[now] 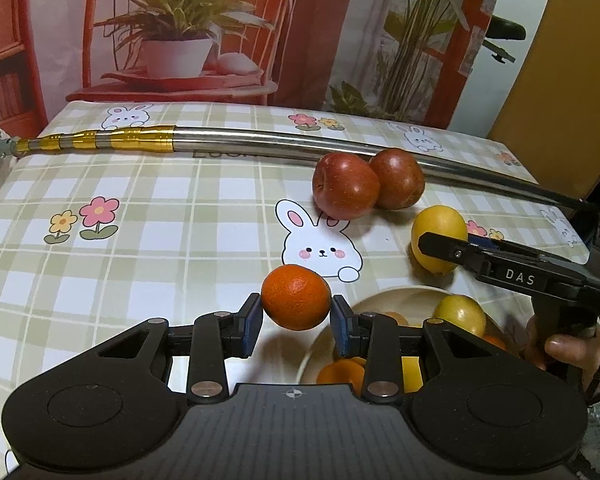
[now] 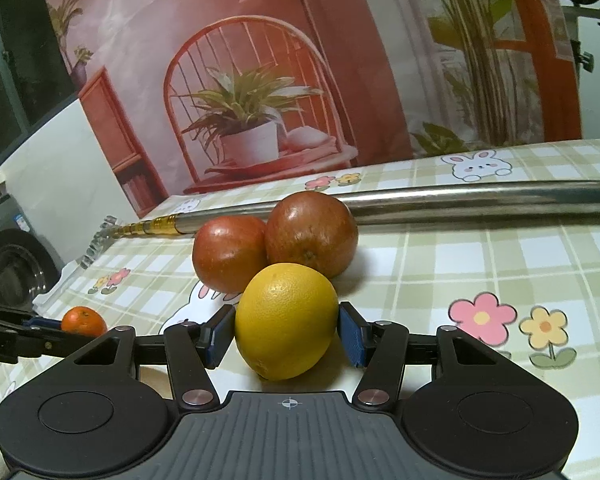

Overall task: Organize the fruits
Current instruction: 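Lift the mandarin and carry it over the plate with the left tool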

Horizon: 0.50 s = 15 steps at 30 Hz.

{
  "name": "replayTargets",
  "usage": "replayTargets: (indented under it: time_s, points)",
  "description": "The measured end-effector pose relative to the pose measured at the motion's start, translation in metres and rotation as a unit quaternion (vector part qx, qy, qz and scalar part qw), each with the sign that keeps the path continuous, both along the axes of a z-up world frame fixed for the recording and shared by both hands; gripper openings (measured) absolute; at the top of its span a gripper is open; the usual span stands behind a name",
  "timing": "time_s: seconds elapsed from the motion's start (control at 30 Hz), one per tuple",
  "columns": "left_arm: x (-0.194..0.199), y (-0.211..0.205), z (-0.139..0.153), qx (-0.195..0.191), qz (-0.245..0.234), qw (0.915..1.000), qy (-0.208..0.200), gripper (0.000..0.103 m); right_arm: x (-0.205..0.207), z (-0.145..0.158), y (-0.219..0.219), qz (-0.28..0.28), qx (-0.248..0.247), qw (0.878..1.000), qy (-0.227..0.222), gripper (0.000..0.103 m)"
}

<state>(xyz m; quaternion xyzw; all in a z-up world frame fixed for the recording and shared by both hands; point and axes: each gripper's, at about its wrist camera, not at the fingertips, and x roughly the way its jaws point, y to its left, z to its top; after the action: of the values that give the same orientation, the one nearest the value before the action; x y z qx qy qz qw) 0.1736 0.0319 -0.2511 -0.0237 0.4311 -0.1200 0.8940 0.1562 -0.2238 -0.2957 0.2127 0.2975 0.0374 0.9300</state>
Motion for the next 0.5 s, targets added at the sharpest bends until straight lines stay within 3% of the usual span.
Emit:
replayTargets:
  time_s: [0.5]
  points:
    - [-0.048,-0.007,0.014,0.006,0.002,0.9999,-0.014,0.039,-0.039,0.0,-0.012,-0.073,0.032,0.997,-0.012,0.052]
